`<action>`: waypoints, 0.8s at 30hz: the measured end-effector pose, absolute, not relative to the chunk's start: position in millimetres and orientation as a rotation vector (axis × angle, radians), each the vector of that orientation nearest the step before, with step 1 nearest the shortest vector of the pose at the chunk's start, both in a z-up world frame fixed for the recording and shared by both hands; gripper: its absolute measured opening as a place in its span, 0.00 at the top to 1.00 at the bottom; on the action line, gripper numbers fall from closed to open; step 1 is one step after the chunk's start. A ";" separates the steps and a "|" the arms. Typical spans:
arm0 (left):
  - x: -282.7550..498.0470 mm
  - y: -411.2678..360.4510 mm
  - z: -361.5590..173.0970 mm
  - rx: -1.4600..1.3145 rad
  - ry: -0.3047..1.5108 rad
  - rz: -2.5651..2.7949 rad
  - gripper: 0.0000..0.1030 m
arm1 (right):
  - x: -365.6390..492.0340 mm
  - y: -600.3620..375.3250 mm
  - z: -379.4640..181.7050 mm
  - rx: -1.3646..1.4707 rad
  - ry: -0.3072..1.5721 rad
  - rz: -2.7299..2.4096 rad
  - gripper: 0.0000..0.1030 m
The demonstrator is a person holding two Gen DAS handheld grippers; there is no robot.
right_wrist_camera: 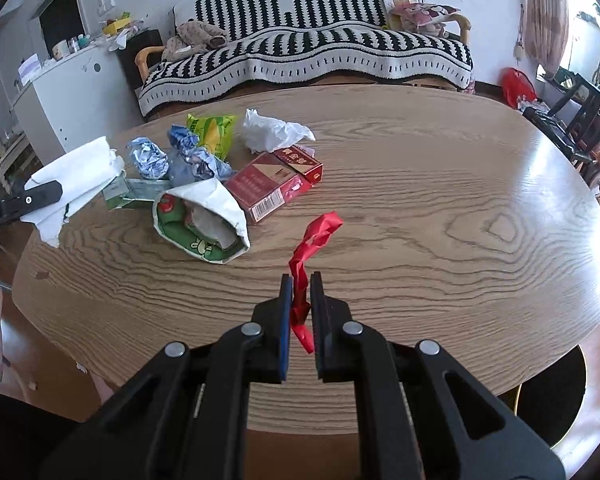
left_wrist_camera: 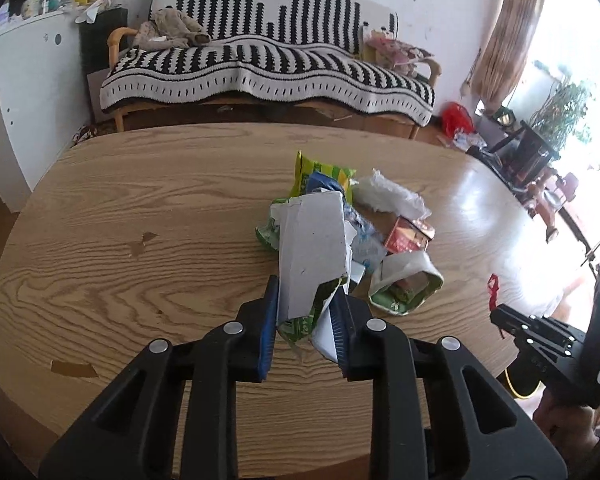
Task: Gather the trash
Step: 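Grasp the white paper box with left tool while right tool grasps the red ribbon, then carry box and ribbon to the black bin and open both tools over it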
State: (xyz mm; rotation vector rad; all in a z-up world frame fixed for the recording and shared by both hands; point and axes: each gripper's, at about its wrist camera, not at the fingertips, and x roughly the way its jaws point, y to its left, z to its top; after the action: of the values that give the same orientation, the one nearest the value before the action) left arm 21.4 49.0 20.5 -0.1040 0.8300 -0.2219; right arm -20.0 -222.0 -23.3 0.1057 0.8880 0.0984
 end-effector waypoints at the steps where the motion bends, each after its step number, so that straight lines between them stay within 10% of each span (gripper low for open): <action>1: 20.9 50.9 22.0 -0.113 0.823 -0.218 0.77 | -19.7 -223.3 -22.6 0.109 0.888 0.099 0.91; 24: 19.2 22.4 99.4 -0.126 0.555 -0.229 0.77 | -14.3 -225.9 -19.9 0.100 0.888 0.093 0.91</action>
State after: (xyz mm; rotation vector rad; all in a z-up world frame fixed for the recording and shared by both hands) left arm 19.2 22.4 99.4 -0.1257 0.5546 -0.2291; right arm -14.2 -225.9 -19.9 0.0998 0.8876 0.0926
